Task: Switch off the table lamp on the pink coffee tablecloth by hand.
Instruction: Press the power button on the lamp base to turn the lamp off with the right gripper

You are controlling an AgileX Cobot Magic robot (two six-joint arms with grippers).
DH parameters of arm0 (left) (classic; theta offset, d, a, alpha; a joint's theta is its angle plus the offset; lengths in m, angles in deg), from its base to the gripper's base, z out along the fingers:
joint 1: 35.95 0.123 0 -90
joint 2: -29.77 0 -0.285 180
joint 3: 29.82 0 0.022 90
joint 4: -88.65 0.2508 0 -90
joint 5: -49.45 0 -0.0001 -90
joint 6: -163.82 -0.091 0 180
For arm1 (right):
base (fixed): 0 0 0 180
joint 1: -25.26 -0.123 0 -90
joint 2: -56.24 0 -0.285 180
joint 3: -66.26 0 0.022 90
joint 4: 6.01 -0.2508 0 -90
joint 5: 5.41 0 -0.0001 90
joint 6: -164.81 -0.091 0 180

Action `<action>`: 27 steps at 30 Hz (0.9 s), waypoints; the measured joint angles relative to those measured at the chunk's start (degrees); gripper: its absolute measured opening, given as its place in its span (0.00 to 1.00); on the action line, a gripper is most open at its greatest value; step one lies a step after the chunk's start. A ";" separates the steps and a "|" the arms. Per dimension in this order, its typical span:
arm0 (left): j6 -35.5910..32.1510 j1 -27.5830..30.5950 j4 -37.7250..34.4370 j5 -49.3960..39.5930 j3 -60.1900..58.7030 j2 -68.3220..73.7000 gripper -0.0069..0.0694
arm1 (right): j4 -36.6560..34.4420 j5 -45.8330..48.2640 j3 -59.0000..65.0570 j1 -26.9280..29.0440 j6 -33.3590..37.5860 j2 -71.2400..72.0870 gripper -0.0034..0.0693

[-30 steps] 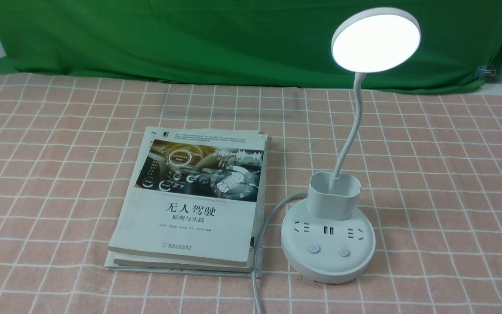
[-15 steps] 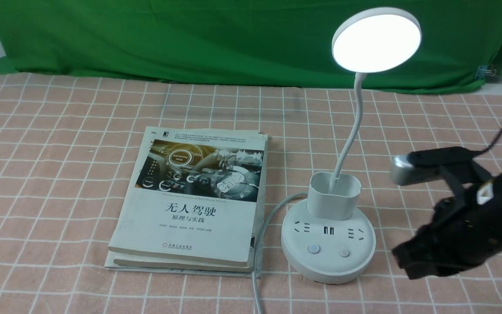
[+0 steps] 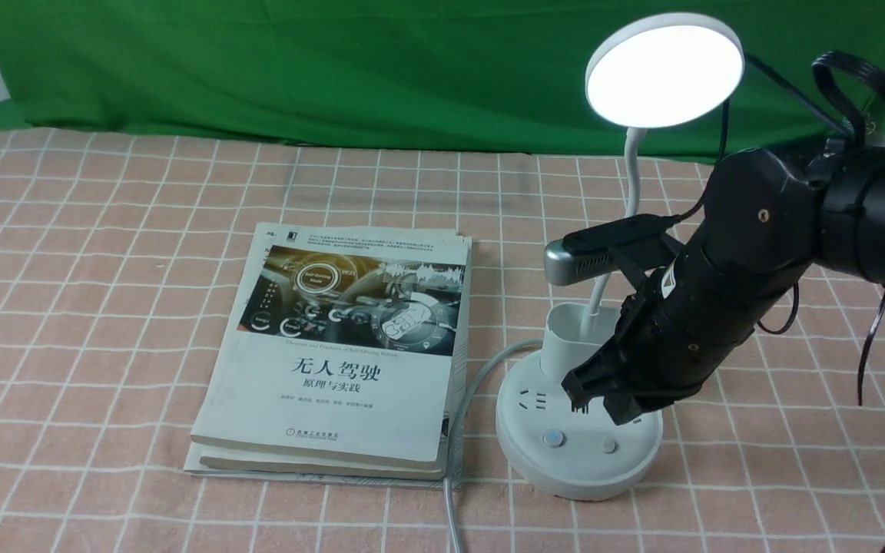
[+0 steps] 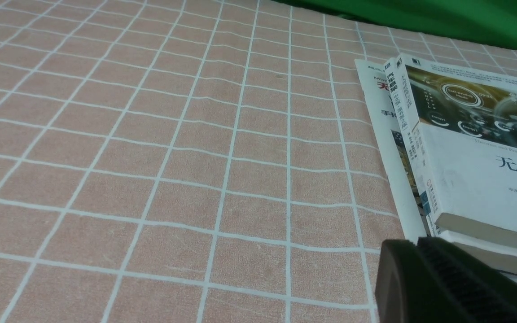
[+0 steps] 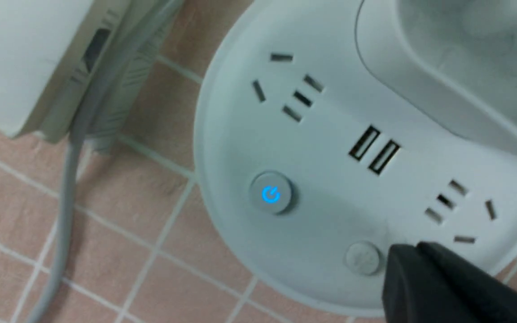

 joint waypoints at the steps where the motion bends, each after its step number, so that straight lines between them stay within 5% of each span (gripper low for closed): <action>1: 0.00 0.00 0.00 0.00 0.00 0.00 0.10 | 0.04 0.00 -0.26 0.00 -0.23 -0.52 0.11; 27: 0.00 0.00 0.00 0.00 0.00 0.00 0.10 | 0.43 1.90 -0.86 0.00 -0.51 -1.37 0.11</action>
